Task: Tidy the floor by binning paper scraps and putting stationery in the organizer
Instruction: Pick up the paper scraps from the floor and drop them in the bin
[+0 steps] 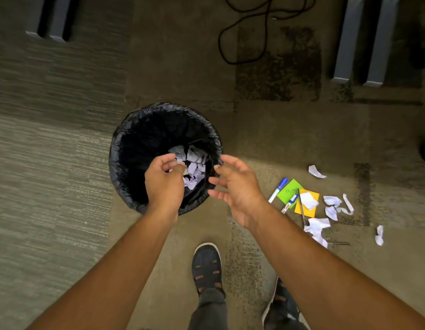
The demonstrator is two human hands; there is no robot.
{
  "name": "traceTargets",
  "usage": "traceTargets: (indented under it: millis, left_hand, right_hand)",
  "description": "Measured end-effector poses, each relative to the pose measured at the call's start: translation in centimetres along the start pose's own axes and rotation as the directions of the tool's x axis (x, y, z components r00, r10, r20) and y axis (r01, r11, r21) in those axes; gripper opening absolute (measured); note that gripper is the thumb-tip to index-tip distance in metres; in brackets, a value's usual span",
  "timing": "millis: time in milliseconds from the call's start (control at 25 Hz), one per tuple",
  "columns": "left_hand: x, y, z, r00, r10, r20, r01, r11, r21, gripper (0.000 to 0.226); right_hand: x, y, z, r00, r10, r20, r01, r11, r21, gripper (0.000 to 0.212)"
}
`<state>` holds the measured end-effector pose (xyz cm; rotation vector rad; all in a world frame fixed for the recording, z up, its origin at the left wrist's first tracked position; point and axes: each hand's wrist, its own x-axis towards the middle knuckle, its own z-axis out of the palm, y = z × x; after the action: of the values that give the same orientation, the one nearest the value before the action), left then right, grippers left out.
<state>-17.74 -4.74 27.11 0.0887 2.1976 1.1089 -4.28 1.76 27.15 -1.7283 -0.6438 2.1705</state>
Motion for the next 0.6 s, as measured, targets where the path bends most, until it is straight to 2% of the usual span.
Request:
traceTargets:
  millis: [120,240,360,440,520,600]
  left_hand:
    - [-2.0,0.6,2.7,0.964,0.264,0.017,-0.264,0.961,0.083,0.031]
    - [-4.8,-0.2,6.4,0.885,0.444,0.145,-0.462,0.876,0.136,0.035]
    - [-7.3,-3.3,10.7,0.856,0.418,0.305,-0.493,0.838,0.234,0.038]
    - [-8.4,-6.0,13.2,0.836,0.37,0.405,-0.511,0.793,0.331,0.042]
    - [-9.2,-9.1,15.7,0.807,0.299,0.509,-0.542,0.719,0.435,0.045]
    - [-9.7,-12.5,18.0,0.796,0.2,0.571,-0.55,0.631,0.547,0.05]
  right_hand:
    - [-0.3,0.9,-2.9,0.997,-0.04,-0.071,0.042,0.999,0.029,0.032]
    - [-0.5,3.5,-7.8,0.974,-0.041,-0.221,0.053,0.998,0.047,0.041]
    - [-0.1,7.0,-15.0,0.928,-0.015,-0.371,0.024,1.0,0.02,0.053]
    - [0.5,9.4,-20.2,0.894,-0.047,-0.446,0.028,0.998,-0.049,0.061]
    - [1.0,11.6,-25.2,0.869,-0.089,-0.487,0.0,0.984,-0.179,0.068]
    - [1.8,13.8,-30.1,0.844,-0.122,-0.522,-0.094,0.925,-0.368,0.075]
